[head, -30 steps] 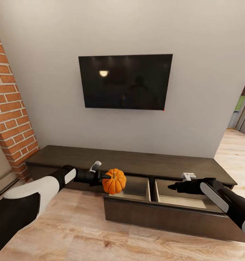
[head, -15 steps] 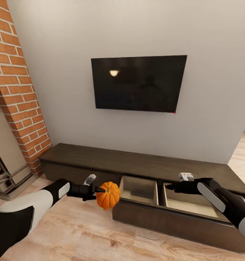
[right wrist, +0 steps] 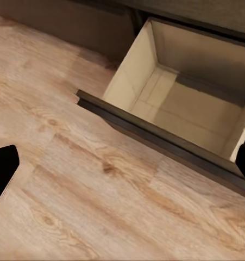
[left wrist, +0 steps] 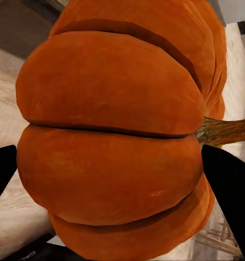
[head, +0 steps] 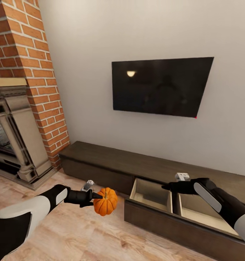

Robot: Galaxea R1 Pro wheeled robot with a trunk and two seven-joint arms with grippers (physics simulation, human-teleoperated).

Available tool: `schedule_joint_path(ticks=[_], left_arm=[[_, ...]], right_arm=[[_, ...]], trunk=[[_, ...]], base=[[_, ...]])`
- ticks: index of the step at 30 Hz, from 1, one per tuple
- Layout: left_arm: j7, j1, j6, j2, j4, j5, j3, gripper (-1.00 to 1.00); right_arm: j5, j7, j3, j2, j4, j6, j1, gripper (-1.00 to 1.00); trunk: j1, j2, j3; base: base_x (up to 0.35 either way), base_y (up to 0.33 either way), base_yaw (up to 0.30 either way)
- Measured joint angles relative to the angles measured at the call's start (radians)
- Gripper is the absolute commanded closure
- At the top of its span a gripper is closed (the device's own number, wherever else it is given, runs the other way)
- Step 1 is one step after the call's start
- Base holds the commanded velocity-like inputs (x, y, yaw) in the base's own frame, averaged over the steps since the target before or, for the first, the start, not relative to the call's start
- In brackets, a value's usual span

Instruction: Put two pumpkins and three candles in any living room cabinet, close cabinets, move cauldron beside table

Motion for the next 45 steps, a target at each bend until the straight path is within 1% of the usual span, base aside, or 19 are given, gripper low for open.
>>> schedule_joint_path(ticks=[3, 7, 12, 15, 20, 22, 25, 29, 30, 31, 33, 36, 37, 38, 39, 40, 42, 43, 45], left_arm=[[-0.001, 0.000, -0.008, 0.021, 0.000, 0.000, -0.002, 1.00], [-0.001, 0.001, -0.008, 0.038, -0.001, 0.002, -0.001, 1.00], [-0.001, 0.010, -0.008, 0.042, -0.001, 0.001, -0.002, 1.00], [0.000, 0.016, -0.009, 0.042, 0.005, 0.002, 0.000, 1.00], [-0.001, 0.030, -0.008, 0.042, 0.038, 0.003, 0.002, 1.00], [-0.001, 0.036, -0.010, 0.041, 0.041, 0.000, -0.007, 1.00], [-0.001, 0.038, -0.017, 0.041, 0.043, 0.004, 0.004, 1.00], [0.000, 0.040, -0.032, 0.036, 0.043, 0.003, 0.002, 1.00], [0.001, 0.040, -0.032, 0.033, 0.042, 0.003, 0.003, 1.00], [0.001, 0.040, -0.032, 0.032, 0.042, 0.005, 0.007, 1.00], [0.001, 0.044, -0.031, 0.030, 0.042, 0.006, 0.013, 1.00], [0.003, 0.078, -0.034, 0.033, 0.044, -0.002, -0.004, 1.00], [0.020, 0.101, -0.045, 0.033, 0.045, 0.003, 0.010, 1.00], [0.040, 0.116, -0.063, 0.033, 0.045, -0.004, -0.007, 1.00], [0.071, 0.132, -0.089, 0.031, 0.045, -0.005, -0.008, 1.00], [0.121, 0.154, -0.122, 0.025, 0.042, 0.001, 0.007, 1.00], [0.177, 0.183, -0.153, 0.018, 0.037, -0.005, -0.009, 1.00], [0.193, 0.199, -0.160, 0.016, 0.035, -0.001, 0.000, 1.00], [0.209, 0.227, -0.173, 0.014, 0.035, -0.001, 0.000, 1.00]], right_arm=[[0.000, 0.000, 0.000, 0.007, 0.001, 0.000, 0.000, -1.00], [-0.001, 0.000, 0.000, 0.011, 0.000, 0.000, 0.000, -1.00], [-0.001, 0.000, 0.005, 0.036, 0.002, 0.001, 0.000, -1.00], [0.000, 0.000, 0.027, 0.042, 0.004, 0.000, 0.000, -1.00], [0.000, 0.000, 0.037, 0.049, 0.022, 0.000, 0.001, -1.00], [0.002, 0.000, 0.038, 0.067, 0.048, -0.001, 0.002, -1.00], [0.024, -0.001, 0.038, 0.100, 0.092, -0.002, 0.002, -1.00], [0.117, -0.002, 0.038, 0.158, 0.159, -0.020, 0.002, -1.00], [0.132, -0.002, 0.038, 0.178, 0.181, -0.034, 0.002, -1.00], [0.138, -0.002, 0.037, 0.185, 0.189, -0.039, 0.001, -1.00], [0.165, -0.002, 0.038, 0.224, 0.253, -0.074, 0.002, -1.00], [0.210, -0.002, 0.038, 0.253, 0.303, -0.114, 0.002, -1.00], [0.238, -0.002, 0.038, 0.273, 0.326, -0.132, 0.002, -1.00], [0.249, -0.002, 0.037, 0.282, 0.343, -0.137, 0.002, -1.00], [0.257, -0.002, 0.037, 0.292, 0.368, -0.142, 0.002, -1.00], [0.264, -0.002, 0.037, 0.309, 0.409, -0.158, 0.002, -1.00], [0.272, -0.002, 0.037, 0.330, 0.474, -0.206, 0.002, -1.00], [0.278, -0.002, 0.037, 0.337, 0.509, -0.239, 0.002, -1.00], [0.289, -0.001, 0.037, 0.347, 0.566, -0.297, 0.002, -1.00]], trunk=[[-0.012, 0.021, 0.009], [-0.027, 0.049, 0.022], [-0.046, 0.084, 0.038], [-0.057, 0.105, 0.047], [-0.077, 0.140, 0.063], [-0.084, 0.154, 0.069], [-0.096, 0.175, 0.078], [-0.111, 0.203, 0.091], [-0.115, 0.210, 0.094], [-0.119, 0.217, 0.097], [-0.126, 0.231, 0.103], [-0.138, 0.252, 0.113], [-0.142, 0.259, 0.116], [-0.146, 0.266, 0.119], [-0.149, 0.273, 0.122], [-0.153, 0.280, 0.125], [-0.161, 0.294, 0.131], [-0.165, 0.301, 0.135], [-0.172, 0.315, 0.141]], base=[[0.000, 0.000, 0.286], [0.000, 0.000, 0.286], [0.000, 0.000, 0.286], [0.000, 0.000, 0.288], [0.000, 0.000, 0.289], [0.000, 0.000, 0.290], [0.000, 0.000, 0.290], [0.000, 0.000, 0.290], [0.000, 0.000, 0.290], [0.000, 0.000, 0.290], [0.000, 0.000, 0.290], [0.000, 0.000, 0.290], [0.000, 0.000, 0.290], [0.000, 0.000, 0.290], [0.000, 0.000, 0.290], [0.000, 0.000, 0.290], [0.000, 0.000, 0.290], [0.000, 0.000, 0.290], [0.000, 0.000, 0.290]])
